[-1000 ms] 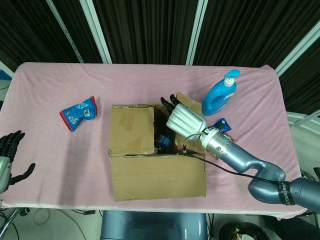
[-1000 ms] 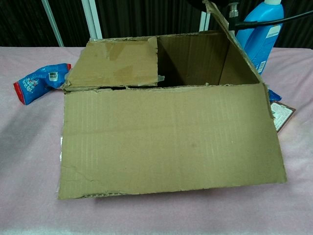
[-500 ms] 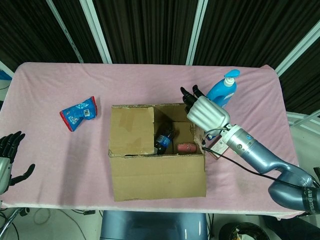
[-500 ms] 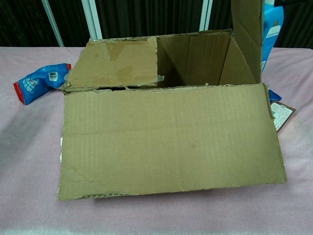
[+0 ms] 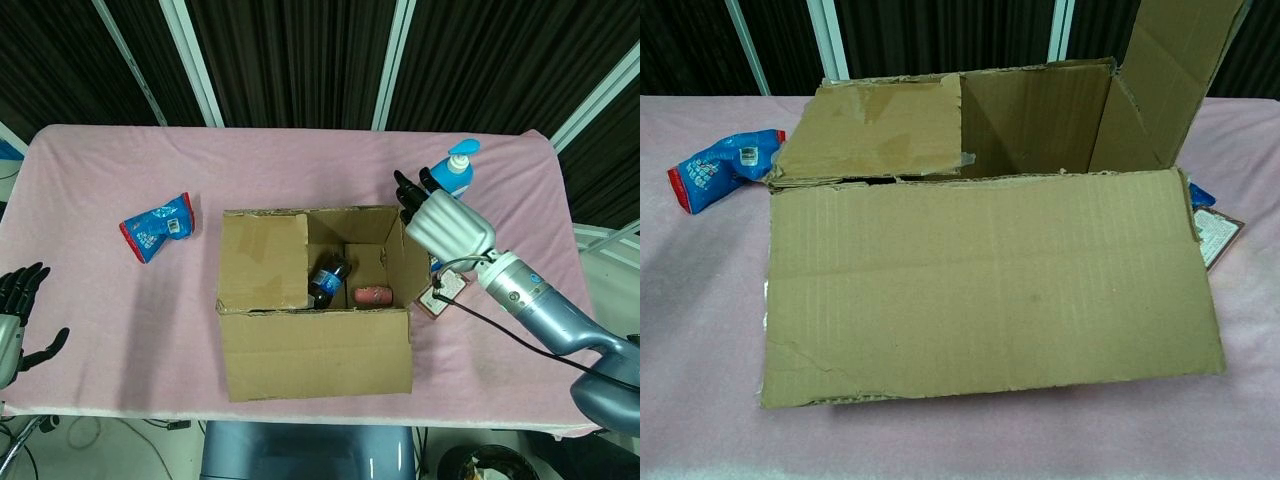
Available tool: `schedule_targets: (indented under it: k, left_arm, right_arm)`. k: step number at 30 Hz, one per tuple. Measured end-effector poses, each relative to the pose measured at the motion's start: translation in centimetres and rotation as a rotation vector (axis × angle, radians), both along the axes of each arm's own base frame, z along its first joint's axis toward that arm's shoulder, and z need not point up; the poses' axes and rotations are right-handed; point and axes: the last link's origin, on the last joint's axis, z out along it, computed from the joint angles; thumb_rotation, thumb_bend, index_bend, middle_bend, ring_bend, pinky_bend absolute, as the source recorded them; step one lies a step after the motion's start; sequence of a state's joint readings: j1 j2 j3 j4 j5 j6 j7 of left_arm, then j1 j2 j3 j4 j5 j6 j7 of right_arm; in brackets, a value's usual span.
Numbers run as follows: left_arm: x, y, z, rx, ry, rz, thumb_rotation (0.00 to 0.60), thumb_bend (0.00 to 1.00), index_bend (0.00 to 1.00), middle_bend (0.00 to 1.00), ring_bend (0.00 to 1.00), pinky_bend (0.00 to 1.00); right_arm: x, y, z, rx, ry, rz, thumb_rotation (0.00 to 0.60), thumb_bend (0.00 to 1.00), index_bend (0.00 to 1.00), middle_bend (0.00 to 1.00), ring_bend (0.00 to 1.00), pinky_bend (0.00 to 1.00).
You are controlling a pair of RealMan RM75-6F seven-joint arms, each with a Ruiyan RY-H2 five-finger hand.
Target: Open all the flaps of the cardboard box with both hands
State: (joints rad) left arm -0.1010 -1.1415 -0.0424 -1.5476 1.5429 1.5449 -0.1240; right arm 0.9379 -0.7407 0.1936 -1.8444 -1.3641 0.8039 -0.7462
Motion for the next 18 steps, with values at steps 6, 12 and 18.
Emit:
schedule_targets:
  k: [6, 12, 18]
  left_arm:
    - [0.0, 0.0, 0.0, 0.002, 0.002, 0.001, 0.6, 0.27, 0.0, 0.03, 0.0, 0.06]
    - [0.0, 0.0, 0.0, 0.004, 0.003, 0.002, 0.6, 0.27, 0.0, 0.03, 0.0, 0.06]
    - [0.0, 0.0, 0.0, 0.004, 0.006, 0.002, 0.6, 0.27, 0.0, 0.03, 0.0, 0.06]
  right_arm:
    - [-0.8, 0.2, 0.8, -0.011, -0.007, -0.012, 0.6, 0.35, 0.27, 0.11, 0.02, 0.21]
    - [-1.8, 0.3, 1.6, -0.019, -0.019, -0.015, 0.6, 0.3, 0.26, 0.1, 0.01, 0.21]
    - [-2.8, 0.7, 2.4, -0.024, -0.008, -0.025, 0.6, 0.3, 0.25, 0.1, 0.01, 0.21]
